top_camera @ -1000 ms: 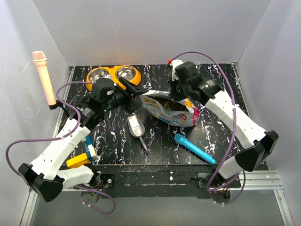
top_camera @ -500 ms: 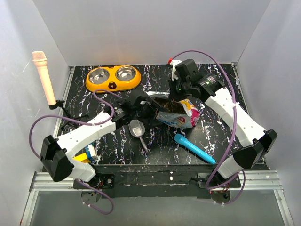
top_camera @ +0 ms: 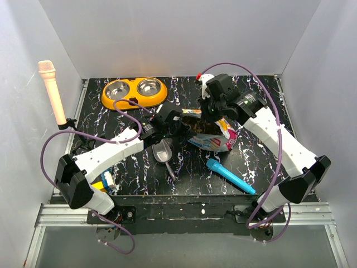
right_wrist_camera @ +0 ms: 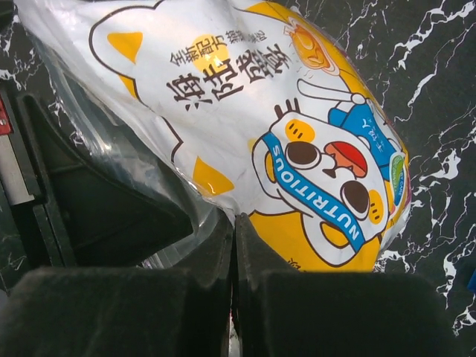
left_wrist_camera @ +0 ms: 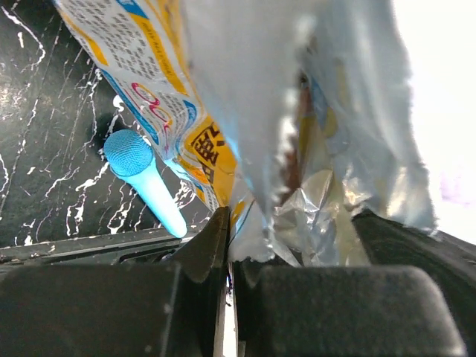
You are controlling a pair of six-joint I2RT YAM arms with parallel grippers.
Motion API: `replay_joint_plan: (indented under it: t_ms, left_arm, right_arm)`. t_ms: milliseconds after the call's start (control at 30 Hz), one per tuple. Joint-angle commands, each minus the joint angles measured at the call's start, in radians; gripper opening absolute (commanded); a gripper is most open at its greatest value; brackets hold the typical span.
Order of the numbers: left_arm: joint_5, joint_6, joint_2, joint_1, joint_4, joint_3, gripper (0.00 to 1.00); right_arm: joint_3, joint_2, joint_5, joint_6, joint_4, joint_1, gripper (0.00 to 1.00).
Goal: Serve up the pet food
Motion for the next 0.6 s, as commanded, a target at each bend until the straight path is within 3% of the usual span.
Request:
replay_joint_plan:
  t_ms: [0,100,233,567]
  left_arm:
    - [-0.031,0.064,-0.002,0.006,-0.013,0.074,0.0]
    - [-0.02,0.07,-0.01,0.006,-0.015,0.096,0.0]
    - [-0.018,0.079,-0.022,0.005,-0.018,0.108,0.0]
    - [0.054,0.125,-0.013,0.029,-0.023,0.131,0.0]
  right_arm:
    - [-0.03,-0.082,0.07,-0.079,-0.026,0.012,0.15]
    - [-0.073,-0.091,0.121,-0.115,-0.018,0.024,0.29]
    - [-0.116,-0.084,0.164,-0.171,0.019,0.029,0.4]
    - [0.062,0.089,0.158,-0.221,-0.001,0.056,0.43]
